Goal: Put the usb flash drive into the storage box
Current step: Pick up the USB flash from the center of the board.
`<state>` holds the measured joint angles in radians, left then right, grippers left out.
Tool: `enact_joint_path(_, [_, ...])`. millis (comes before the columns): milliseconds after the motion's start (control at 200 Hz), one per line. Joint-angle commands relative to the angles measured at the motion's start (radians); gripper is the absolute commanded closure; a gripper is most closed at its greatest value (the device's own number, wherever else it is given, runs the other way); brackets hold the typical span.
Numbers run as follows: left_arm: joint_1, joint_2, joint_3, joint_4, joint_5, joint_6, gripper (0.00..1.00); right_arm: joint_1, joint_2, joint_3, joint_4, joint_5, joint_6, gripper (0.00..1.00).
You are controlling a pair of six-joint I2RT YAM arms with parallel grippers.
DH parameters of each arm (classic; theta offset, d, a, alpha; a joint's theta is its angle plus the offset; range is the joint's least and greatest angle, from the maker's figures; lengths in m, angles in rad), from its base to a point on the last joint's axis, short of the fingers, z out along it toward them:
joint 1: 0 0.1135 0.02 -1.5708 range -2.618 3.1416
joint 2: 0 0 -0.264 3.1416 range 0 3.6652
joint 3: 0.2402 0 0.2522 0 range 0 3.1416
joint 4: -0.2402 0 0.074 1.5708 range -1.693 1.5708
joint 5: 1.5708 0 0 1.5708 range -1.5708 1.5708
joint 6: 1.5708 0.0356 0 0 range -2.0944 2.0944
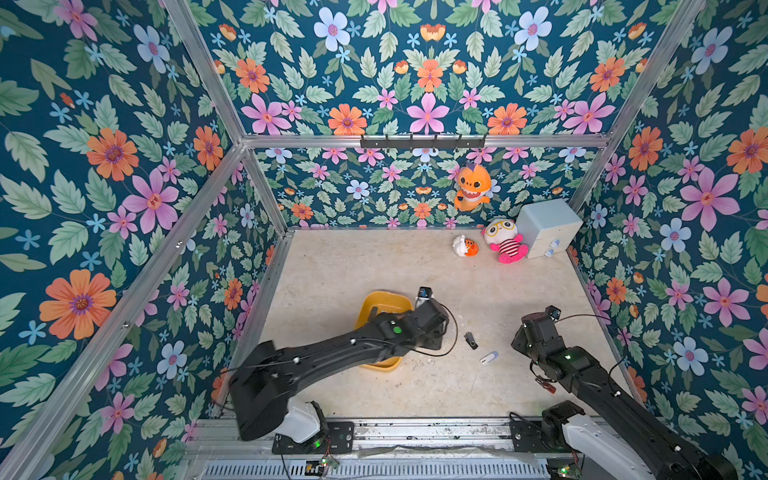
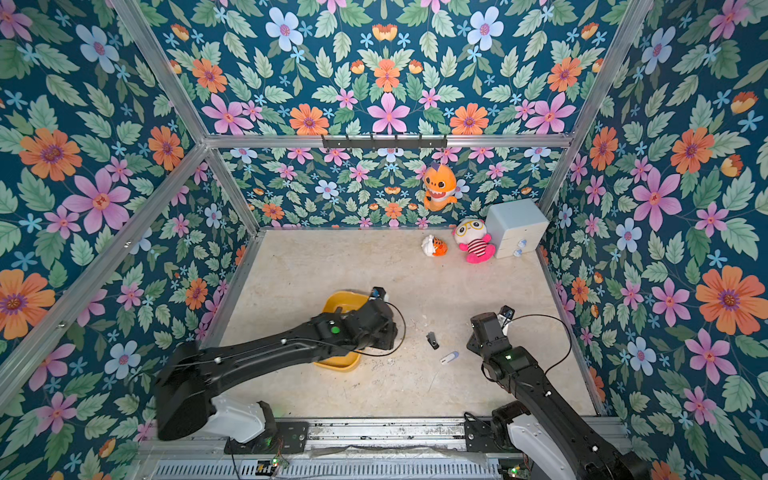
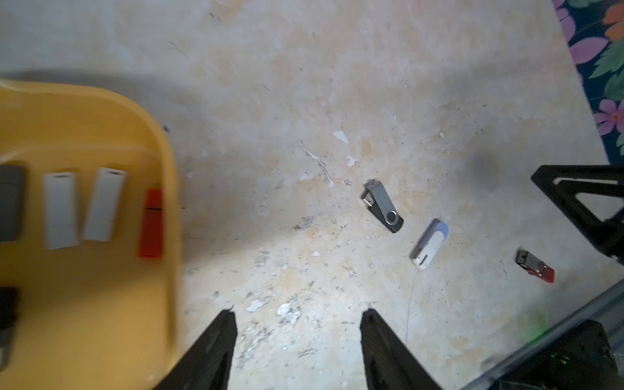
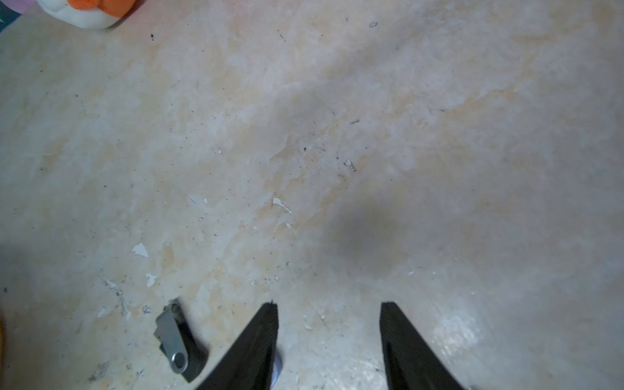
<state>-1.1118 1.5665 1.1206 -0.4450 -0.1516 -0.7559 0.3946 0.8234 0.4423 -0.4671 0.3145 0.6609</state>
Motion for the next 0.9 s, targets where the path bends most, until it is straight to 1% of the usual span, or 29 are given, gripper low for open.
enact_joint_path(0, [-0.036,0.153,0.101,0.025,-0.008,-0.129,0.34,-0.003,-0.018,-0.010,0.052,0.047,-0.024,0.45])
enact_joint_path(85, [-0.043,0.263,0.166,0.035,-0.002,-0.181,0.33,-0.006,0.001,-0.006,0.054,0.051,-0.023,0.44])
enact_joint_path(180, [-0.057,0.369,0.252,0.022,0.000,-0.197,0.33,-0.008,0.029,0.002,0.053,0.039,-0.024,0.44])
enact_joint_path(275, [-0.060,0.447,0.326,0.001,-0.002,-0.209,0.32,-0.008,0.036,0.004,0.054,0.032,-0.028,0.43])
enact_joint_path(390, [-0.060,0.523,0.415,-0.047,-0.001,-0.203,0.32,-0.008,0.010,-0.006,0.056,0.028,-0.029,0.43])
enact_joint_path(525, [-0.060,0.584,0.483,-0.093,0.026,-0.185,0.33,-0.007,-0.031,-0.022,0.061,0.027,-0.030,0.43])
enact_joint_path(700, [-0.061,0.630,0.542,-0.172,-0.001,-0.168,0.35,-0.008,-0.045,-0.030,0.062,0.023,-0.032,0.43])
enact_joint_path(895, [-0.062,0.686,0.606,-0.208,0.002,-0.143,0.40,-0.007,-0.044,-0.029,0.064,0.021,-0.033,0.43])
